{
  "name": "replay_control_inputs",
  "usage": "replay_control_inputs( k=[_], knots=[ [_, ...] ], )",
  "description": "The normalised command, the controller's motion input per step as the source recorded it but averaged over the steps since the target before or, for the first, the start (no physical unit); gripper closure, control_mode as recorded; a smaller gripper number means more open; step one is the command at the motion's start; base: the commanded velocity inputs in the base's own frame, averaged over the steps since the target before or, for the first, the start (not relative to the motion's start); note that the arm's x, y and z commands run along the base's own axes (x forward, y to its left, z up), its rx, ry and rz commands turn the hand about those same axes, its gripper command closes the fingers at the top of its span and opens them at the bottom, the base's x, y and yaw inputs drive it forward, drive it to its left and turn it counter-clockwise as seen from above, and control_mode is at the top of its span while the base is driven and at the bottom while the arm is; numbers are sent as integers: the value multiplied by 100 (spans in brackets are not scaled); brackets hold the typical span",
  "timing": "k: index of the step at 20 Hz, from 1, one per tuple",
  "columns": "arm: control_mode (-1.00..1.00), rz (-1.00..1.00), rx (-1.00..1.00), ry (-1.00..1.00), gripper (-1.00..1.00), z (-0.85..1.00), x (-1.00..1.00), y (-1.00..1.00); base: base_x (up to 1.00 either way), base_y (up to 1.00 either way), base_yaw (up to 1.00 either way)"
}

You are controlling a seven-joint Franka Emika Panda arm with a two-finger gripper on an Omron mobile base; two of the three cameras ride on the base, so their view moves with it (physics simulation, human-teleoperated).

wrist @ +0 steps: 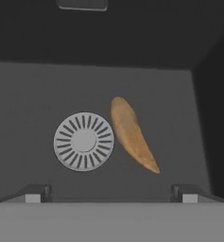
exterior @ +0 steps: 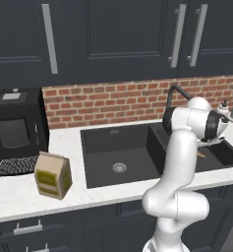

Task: Pick the sweet potato from the sink and place it in the bowl. Then pick the bowl and place it in the microwave. Then close the microwave door and press the start button.

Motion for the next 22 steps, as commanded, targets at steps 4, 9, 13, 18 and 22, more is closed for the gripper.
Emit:
replay_control_inputs(
  k=[4,9,13,18,22],
  knots=[
    [-100,5,0,0,-100,-11,16,0,0,0,0],
    [-100,4,3,0,-100,-19,0,0,0,0,0],
    [-100,4,3,0,-100,-21,0,-1,0,0,0],
    [-100,3,2,0,-100,-18,0,-1,0,0,0],
    [-100,0,0,0,-100,-8,6,0,0,0,0]
  ],
)
